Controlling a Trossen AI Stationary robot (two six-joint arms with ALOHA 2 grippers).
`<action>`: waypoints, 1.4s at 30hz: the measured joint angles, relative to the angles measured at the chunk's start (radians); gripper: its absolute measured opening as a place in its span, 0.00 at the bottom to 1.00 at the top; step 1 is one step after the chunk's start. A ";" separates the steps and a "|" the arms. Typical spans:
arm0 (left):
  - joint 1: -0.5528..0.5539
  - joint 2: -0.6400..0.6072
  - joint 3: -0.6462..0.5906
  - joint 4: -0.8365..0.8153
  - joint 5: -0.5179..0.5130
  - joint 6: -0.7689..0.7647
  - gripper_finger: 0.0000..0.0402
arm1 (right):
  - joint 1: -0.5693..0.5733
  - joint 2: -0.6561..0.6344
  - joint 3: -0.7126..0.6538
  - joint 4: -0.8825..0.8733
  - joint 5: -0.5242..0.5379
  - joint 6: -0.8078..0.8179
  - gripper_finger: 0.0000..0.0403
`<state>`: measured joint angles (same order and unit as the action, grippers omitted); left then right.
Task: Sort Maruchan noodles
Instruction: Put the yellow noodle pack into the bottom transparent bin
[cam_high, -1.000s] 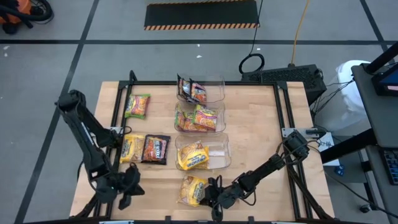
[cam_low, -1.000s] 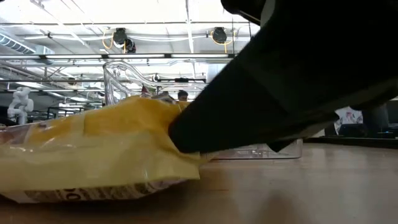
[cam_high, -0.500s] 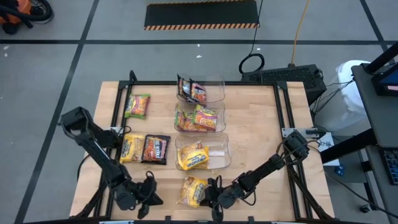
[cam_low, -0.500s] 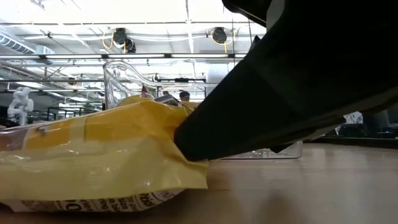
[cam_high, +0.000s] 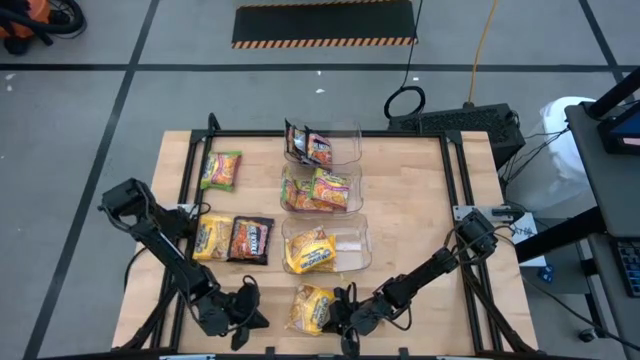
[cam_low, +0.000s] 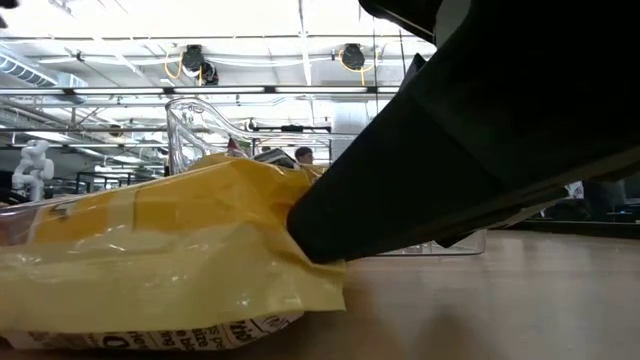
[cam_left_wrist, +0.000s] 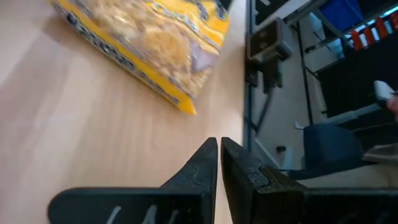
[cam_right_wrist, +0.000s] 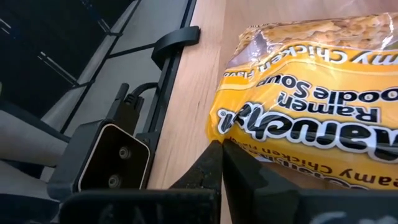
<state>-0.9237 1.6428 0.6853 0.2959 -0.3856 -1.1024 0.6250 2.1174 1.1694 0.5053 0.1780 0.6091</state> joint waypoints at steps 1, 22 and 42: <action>0.006 0.001 0.000 0.009 0.000 0.012 0.06 | 0.000 0.000 0.000 0.000 0.000 0.000 0.00; 0.057 0.144 0.001 0.242 0.037 -0.021 0.06 | 0.000 -0.001 0.000 0.000 0.000 -0.004 0.00; 0.060 0.204 0.003 0.256 0.033 -0.070 0.06 | 0.000 -0.001 0.000 0.000 0.000 -0.020 0.00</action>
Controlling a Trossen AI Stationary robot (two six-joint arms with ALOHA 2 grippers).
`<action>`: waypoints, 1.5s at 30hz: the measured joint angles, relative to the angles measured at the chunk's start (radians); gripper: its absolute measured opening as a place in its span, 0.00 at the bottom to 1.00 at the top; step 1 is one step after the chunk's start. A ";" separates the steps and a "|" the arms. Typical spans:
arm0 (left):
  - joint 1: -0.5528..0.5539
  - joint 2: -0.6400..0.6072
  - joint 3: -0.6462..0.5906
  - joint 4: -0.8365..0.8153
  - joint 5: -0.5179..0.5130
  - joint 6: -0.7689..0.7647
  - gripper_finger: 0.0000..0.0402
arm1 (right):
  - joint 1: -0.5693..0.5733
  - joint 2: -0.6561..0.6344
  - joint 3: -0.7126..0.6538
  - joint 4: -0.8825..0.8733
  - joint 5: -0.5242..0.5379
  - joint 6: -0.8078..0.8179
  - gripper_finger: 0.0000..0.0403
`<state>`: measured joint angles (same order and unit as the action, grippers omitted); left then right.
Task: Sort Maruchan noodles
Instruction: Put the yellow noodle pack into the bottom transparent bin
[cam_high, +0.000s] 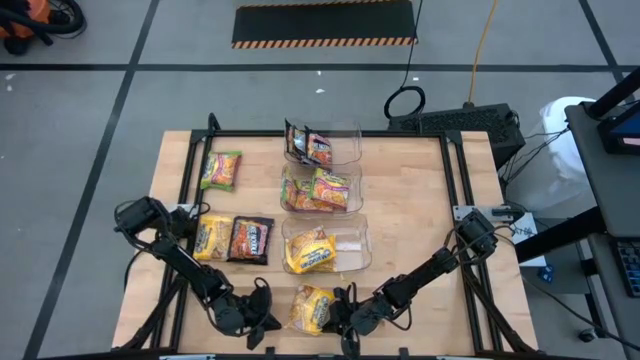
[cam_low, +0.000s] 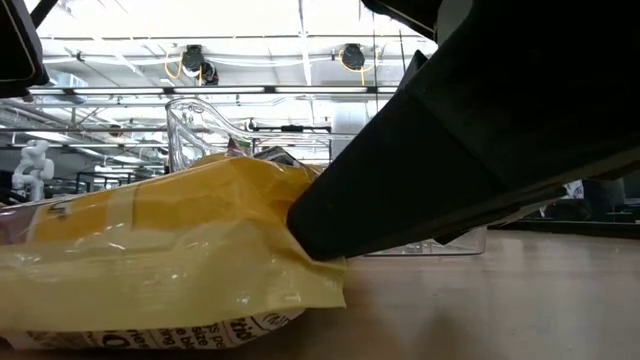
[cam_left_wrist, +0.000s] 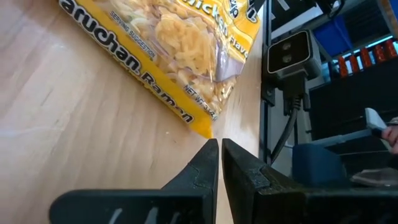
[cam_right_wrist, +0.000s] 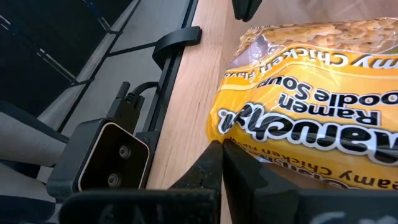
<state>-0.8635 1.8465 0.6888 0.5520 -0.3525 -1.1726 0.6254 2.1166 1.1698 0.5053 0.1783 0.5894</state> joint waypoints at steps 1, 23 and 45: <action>0.000 0.000 0.000 -0.002 -0.006 0.005 0.06 | 0.000 0.000 0.000 0.000 0.000 0.000 0.00; 0.005 0.000 0.040 -0.124 -0.042 0.255 0.06 | -0.001 0.000 0.000 0.015 0.003 -0.005 0.00; 0.049 0.000 0.040 -0.069 -0.006 0.043 0.01 | -0.002 0.000 0.000 0.021 0.003 -0.007 0.00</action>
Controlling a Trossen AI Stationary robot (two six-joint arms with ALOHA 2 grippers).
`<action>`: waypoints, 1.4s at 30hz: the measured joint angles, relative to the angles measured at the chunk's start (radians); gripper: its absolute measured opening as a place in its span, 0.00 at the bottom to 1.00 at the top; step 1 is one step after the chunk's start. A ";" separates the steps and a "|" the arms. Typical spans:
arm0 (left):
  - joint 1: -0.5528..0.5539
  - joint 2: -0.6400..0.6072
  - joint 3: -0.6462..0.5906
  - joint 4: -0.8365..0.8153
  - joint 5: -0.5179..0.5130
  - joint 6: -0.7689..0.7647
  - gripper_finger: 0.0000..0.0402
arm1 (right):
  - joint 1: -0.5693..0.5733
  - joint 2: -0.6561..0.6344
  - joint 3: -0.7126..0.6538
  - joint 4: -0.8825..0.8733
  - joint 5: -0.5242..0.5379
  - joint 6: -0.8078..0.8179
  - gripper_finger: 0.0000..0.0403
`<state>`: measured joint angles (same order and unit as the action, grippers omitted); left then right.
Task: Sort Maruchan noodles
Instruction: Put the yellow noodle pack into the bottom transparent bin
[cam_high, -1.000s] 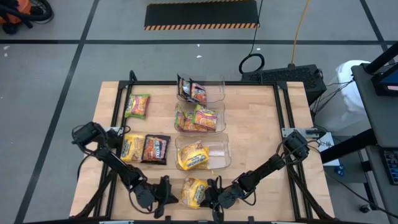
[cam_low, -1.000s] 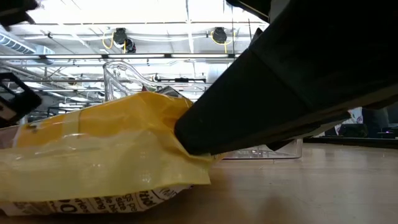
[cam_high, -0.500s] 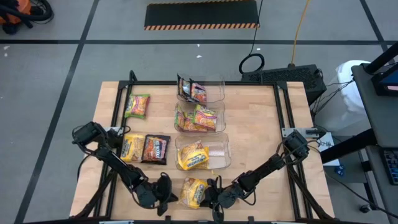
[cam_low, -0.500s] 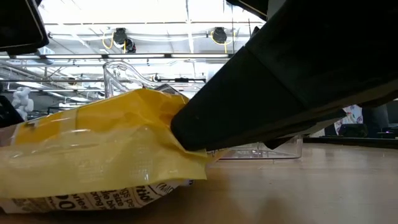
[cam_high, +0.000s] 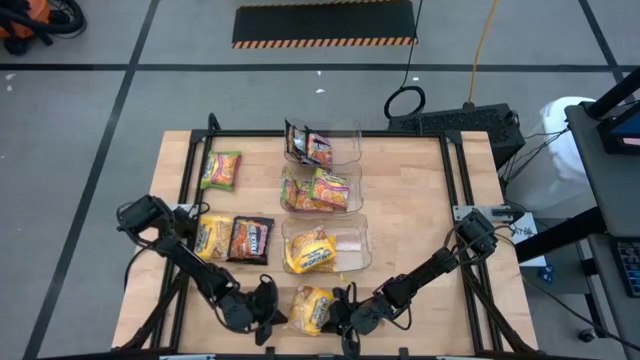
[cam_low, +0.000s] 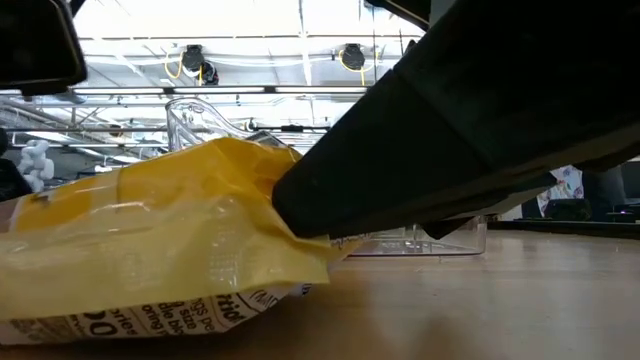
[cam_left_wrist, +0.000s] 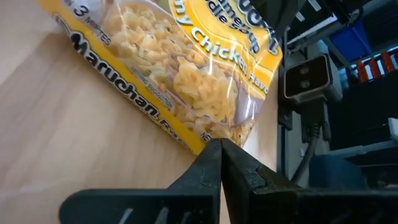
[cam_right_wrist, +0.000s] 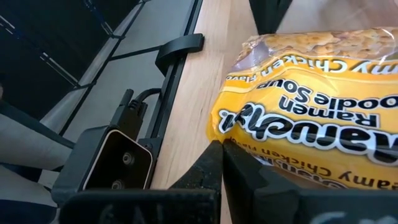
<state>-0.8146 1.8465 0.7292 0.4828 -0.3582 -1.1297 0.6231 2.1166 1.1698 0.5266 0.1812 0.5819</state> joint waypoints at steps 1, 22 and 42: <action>-0.005 0.000 0.000 0.003 0.004 0.000 0.02 | 0.000 0.000 0.000 0.000 0.000 0.000 0.00; -0.042 0.000 0.000 0.008 0.010 -0.013 0.18 | 0.000 0.000 0.000 0.022 0.000 0.000 0.00; -0.036 -0.001 0.000 -0.007 -0.036 -0.067 0.19 | -0.007 0.000 0.001 0.023 0.001 -0.026 0.00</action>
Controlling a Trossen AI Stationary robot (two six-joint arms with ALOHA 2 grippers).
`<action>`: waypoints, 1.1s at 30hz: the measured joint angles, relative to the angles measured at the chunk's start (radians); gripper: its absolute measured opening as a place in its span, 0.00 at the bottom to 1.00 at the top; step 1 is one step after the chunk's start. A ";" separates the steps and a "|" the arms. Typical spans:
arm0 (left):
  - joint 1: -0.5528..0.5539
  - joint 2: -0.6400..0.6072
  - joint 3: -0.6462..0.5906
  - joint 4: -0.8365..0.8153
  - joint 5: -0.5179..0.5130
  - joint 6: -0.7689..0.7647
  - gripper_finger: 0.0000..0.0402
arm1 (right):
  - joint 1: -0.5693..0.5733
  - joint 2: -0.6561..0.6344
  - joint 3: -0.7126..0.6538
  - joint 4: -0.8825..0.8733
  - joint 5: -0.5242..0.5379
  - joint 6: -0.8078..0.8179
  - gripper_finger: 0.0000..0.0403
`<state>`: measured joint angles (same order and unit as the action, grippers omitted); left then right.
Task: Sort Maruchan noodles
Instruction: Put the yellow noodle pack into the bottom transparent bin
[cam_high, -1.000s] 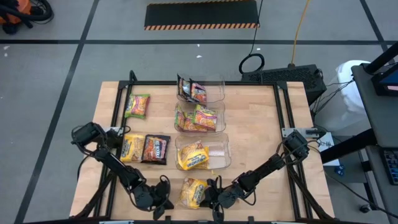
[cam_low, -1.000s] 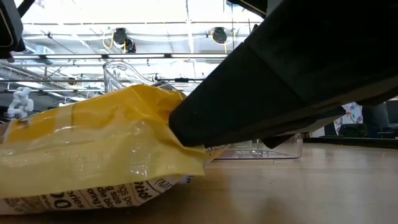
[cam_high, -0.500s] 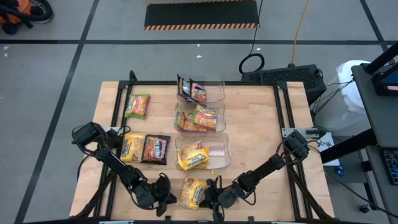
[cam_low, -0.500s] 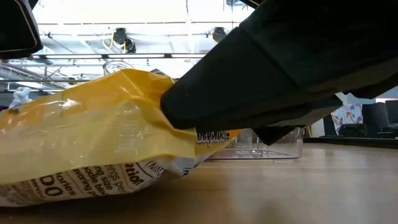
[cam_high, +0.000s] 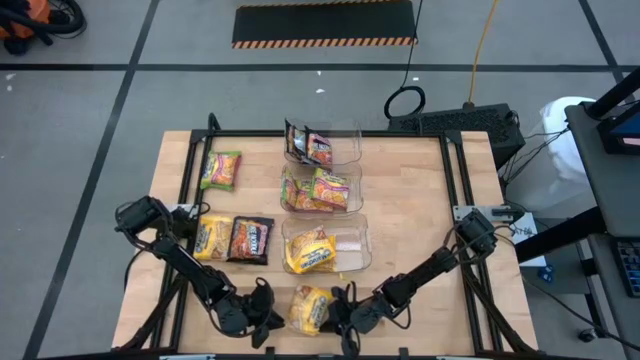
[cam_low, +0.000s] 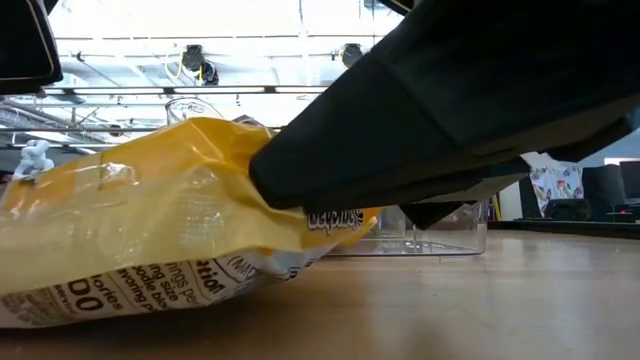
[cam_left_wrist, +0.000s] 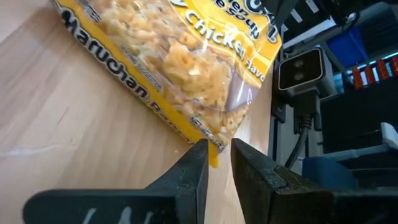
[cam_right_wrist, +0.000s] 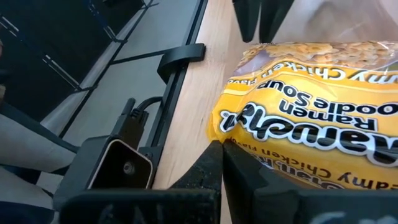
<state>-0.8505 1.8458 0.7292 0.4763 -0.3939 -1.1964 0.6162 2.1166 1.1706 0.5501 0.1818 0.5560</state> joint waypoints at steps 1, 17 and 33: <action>0.000 0.000 0.000 0.000 0.000 -0.003 0.19 | -0.002 0.000 0.000 0.000 0.000 0.000 0.00; 0.000 0.000 0.000 -0.083 -0.003 0.012 0.18 | -0.013 0.000 0.000 0.000 0.000 -0.004 0.00; 0.013 0.000 0.000 0.005 0.000 -0.012 0.18 | -0.013 0.000 0.000 -0.001 -0.001 -0.004 0.00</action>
<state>-0.8374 1.8454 0.7288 0.4812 -0.3943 -1.2079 0.6029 2.1166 1.1706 0.5493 0.1810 0.5518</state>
